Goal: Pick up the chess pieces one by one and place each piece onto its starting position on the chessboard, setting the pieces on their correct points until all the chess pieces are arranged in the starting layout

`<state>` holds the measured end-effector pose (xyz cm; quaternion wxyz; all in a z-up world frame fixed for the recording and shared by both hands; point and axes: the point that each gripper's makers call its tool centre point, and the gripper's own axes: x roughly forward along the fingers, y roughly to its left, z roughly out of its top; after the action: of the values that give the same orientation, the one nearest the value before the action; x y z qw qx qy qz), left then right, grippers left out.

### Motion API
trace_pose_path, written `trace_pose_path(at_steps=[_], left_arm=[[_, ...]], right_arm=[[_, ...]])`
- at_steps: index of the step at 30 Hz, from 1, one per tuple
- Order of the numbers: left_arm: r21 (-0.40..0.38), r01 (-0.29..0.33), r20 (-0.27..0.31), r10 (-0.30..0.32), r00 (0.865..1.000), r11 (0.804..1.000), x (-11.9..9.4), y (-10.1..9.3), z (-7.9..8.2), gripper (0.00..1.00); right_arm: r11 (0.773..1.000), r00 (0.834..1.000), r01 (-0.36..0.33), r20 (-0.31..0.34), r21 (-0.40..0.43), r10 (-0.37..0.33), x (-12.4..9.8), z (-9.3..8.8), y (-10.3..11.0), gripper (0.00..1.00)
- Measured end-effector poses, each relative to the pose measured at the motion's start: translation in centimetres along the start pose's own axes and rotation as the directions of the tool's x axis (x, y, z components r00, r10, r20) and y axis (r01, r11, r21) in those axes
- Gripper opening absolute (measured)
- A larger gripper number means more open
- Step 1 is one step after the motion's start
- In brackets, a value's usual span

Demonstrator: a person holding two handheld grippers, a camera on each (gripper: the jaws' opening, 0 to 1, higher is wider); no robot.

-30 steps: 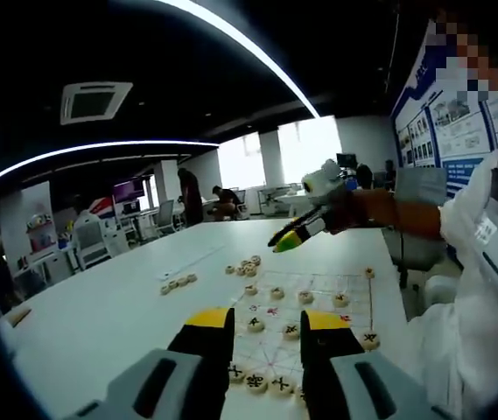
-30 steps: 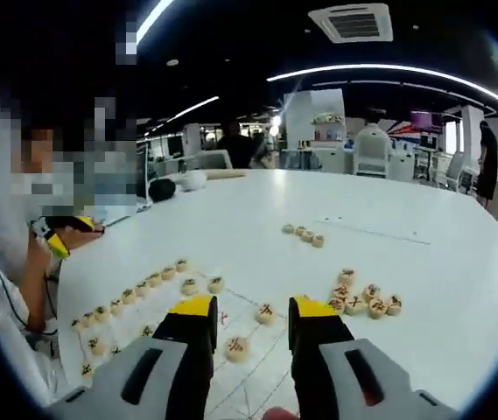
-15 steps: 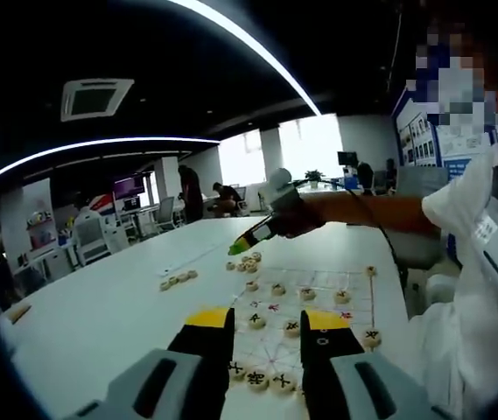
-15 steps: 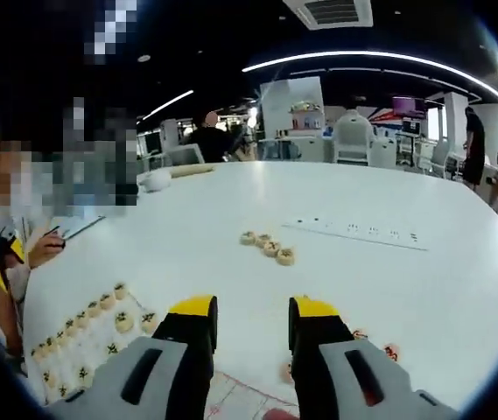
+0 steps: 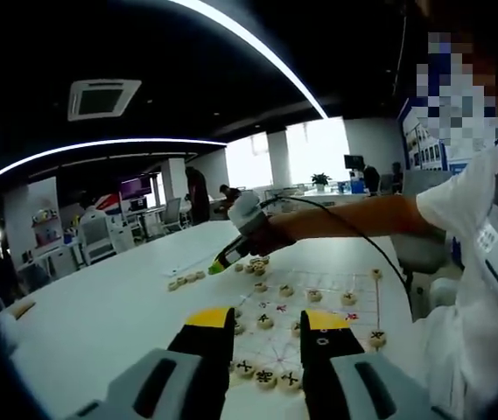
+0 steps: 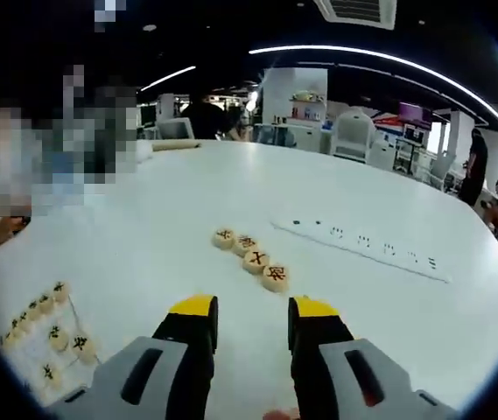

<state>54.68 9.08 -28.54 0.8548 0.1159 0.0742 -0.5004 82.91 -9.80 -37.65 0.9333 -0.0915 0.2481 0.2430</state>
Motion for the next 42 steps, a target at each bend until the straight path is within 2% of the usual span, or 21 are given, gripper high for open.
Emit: trace_pose_path(at_steps=[5, 8, 9, 10, 13, 15, 19, 26, 29, 31, 35, 39, 42], left_arm=[[-0.005, -0.006, -0.003, 0.006, 1.000, 1.000, 0.0, 0.3, -0.1, 0.32], [-0.006, -0.011, 0.001, 0.011, 1.000, 1.000, -0.1, 0.5, 0.0, 0.32], [-0.007, -0.013, 0.002, 0.013, 1.000, 1.000, -0.2, 0.6, 0.0, 0.32], [-0.009, -0.018, 0.002, 0.018, 1.000, 1.000, -0.3, 0.7, -0.1, 0.32], [-0.013, -0.027, 0.003, 0.027, 1.000, 1.000, -0.5, 1.0, -0.1, 0.32], [-0.015, -0.027, 0.005, 0.027, 1.000, 1.000, -0.6, 1.1, -0.1, 0.32], [-0.011, -0.024, 0.013, 0.024, 1.000, 1.000, -0.6, 1.0, 0.1, 0.32], [-0.010, -0.026, 0.020, 0.026, 0.999, 1.000, -0.8, 1.1, 0.2, 0.32], [-0.011, -0.029, 0.019, 0.030, 0.999, 1.000, -0.8, 1.3, 0.1, 0.32], [-0.013, -0.030, 0.022, 0.030, 0.999, 0.999, -0.9, 1.3, 0.1, 0.32], [-0.027, -0.006, 0.043, 0.007, 0.999, 1.000, -0.9, 1.0, 0.4, 0.32], [-0.025, -0.022, 0.044, 0.023, 0.999, 0.999, -1.2, 1.3, 0.4, 0.32], [-0.034, -0.035, 0.045, 0.037, 0.998, 0.999, -1.2, 1.7, 0.3, 0.31]], right_arm=[[0.998, 1.000, 0.001, 0.000, -0.055, -0.001, 2.3, 1.6, 0.5, 0.33], [0.997, 1.000, -0.018, 0.015, -0.070, 0.019, 3.8, 2.8, 1.6, 0.32], [0.997, 0.999, -0.033, 0.025, -0.067, 0.034, 4.2, 3.2, 2.2, 0.32], [0.996, 0.997, -0.078, 0.025, -0.045, 0.079, 4.9, 3.5, 3.5, 0.31], [0.993, 0.993, -0.118, 0.033, 0.019, 0.118, 6.1, 4.0, 5.3, 0.31], [0.994, 0.994, -0.107, 0.012, 0.021, 0.107, 6.9, 3.5, 5.8, 0.31], [0.998, 0.998, -0.057, -0.027, 0.018, 0.057, 8.2, 2.8, 5.3, 0.32], [1.000, 0.999, 0.007, -0.034, 0.021, -0.006, 9.8, 2.7, 4.3, 0.33], [0.999, 0.999, 0.034, -0.007, 0.014, -0.034, 10.3, 3.3, 3.9, 0.30], [0.997, 0.997, 0.079, -0.001, -0.002, -0.079, 10.3, 3.3, 3.6, 0.20], [0.997, 0.998, 0.066, 0.008, -0.027, -0.066, 10.4, 3.6, 4.0, 0.20], [1.000, 0.999, 0.018, 0.050, 0.015, -0.019, 8.6, 4.6, 4.9, 0.20], [0.999, 0.996, -0.030, 0.081, 0.025, 0.028, 5.5, 5.7, 5.7, 0.20]])
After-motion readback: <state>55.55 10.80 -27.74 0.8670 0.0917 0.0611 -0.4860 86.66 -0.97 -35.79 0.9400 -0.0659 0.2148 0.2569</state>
